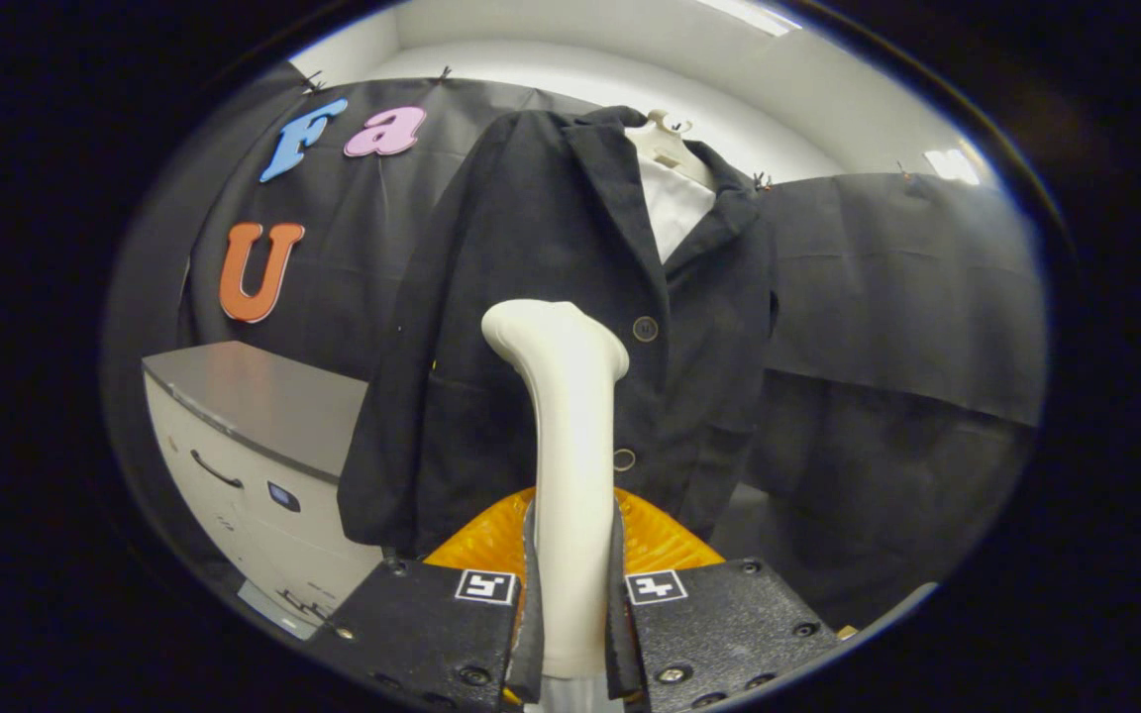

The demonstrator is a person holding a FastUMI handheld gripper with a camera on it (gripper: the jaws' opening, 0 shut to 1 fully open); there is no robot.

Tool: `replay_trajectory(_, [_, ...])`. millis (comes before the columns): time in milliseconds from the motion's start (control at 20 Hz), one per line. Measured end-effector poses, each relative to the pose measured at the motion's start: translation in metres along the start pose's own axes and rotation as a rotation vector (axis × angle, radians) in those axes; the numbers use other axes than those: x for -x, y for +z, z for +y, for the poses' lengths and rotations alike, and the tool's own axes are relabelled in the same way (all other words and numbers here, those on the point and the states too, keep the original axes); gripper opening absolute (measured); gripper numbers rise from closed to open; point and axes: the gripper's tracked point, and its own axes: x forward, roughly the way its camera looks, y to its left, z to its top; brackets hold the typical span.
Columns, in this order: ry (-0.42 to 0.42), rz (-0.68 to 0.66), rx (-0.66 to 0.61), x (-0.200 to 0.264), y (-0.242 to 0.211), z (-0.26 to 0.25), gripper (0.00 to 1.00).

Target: Iron the clothes twice with a garment steamer, once on the left side and once on the right side.

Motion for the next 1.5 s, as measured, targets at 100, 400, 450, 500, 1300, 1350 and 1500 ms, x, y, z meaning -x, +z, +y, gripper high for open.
replay_trajectory(100, [0.007,0.021,0.019,-0.001,-0.014,0.002,0.27])
replay_trajectory(400, [0.019,0.122,0.065,0.010,-0.068,0.006,0.27])
replay_trajectory(450, [0.021,0.133,0.070,0.011,-0.076,0.006,0.27])
replay_trajectory(500, [0.022,0.148,0.071,0.012,-0.083,0.006,0.27])
replay_trajectory(1300, [0.020,0.374,0.125,0.035,-0.197,0.007,0.27])
replay_trajectory(1350, [0.021,0.385,0.128,0.039,-0.203,0.005,0.27])
replay_trajectory(1500, [0.016,0.379,0.098,0.051,-0.197,-0.006,0.27])
